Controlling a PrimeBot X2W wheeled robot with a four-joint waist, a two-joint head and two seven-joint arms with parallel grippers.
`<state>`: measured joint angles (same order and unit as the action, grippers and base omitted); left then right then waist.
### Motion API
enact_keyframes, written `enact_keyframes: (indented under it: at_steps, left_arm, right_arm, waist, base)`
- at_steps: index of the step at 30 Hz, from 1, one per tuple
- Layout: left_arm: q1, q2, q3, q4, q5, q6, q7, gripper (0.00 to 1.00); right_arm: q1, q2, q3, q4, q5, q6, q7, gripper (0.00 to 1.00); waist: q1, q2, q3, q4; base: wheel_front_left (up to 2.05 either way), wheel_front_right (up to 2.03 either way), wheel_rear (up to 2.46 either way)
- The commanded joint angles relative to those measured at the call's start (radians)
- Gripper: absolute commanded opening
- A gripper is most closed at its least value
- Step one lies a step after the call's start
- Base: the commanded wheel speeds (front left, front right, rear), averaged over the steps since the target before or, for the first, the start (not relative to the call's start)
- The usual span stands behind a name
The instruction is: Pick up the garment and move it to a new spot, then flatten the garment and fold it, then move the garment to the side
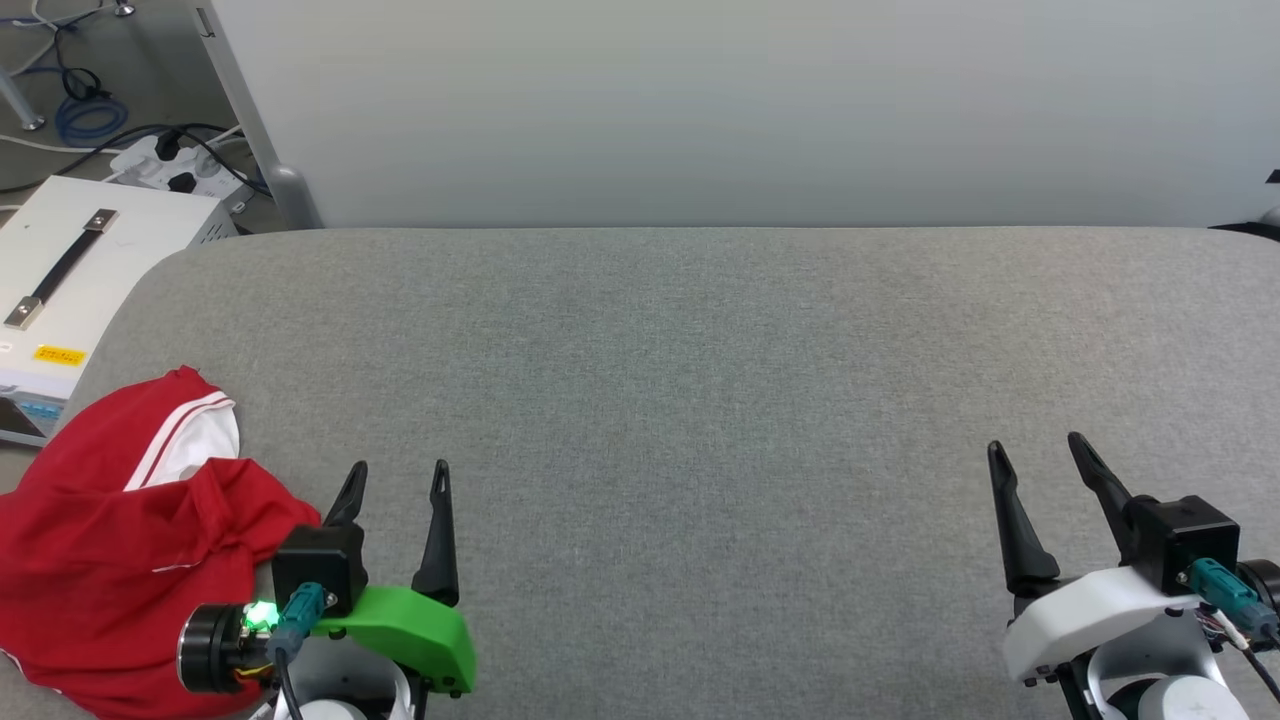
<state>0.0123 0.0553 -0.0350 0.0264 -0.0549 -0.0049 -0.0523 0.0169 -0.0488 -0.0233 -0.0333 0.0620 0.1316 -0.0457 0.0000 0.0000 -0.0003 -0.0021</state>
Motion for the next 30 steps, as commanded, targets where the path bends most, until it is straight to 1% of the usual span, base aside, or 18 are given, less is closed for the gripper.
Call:
enact_keyframes:
  at_steps: [1,19,25,30]
  left_arm:
    - [-0.026,-0.001,-0.007,0.007,-0.017,-0.006,-0.01,1.0]
    - [-0.05,-0.002,-0.026,0.031,-0.048,-0.014,-0.047,1.0]
    - [-0.058,-0.002,-0.021,0.037,-0.063,-0.017,-0.06,1.0]
    - [-0.062,-0.002,-0.018,0.043,-0.076,-0.021,-0.07,1.0]
  right_arm:
    - [-0.003,-0.001,-0.005,-0.008,0.016,0.0,-0.009,1.0]
    - [-0.003,-0.001,-0.024,-0.038,0.044,0.0,-0.032,1.0]
    - [0.001,-0.001,-0.018,-0.057,0.046,0.0,-0.035,1.0]
    - [0.006,-0.001,0.001,-0.074,0.046,0.0,-0.034,1.0]
  waist:
    - [0.0,0.0,0.0,0.0]
    - [0.0,0.0,0.005,0.008]
    - [0.0,0.0,0.007,0.033]
    - [0.0,0.0,0.009,0.078]
  base:
    - [0.0,0.0,0.0]
    - [0.0,0.0,0.0]
    - [0.0,0.0,0.0]
    - [0.0,0.0,0.0]
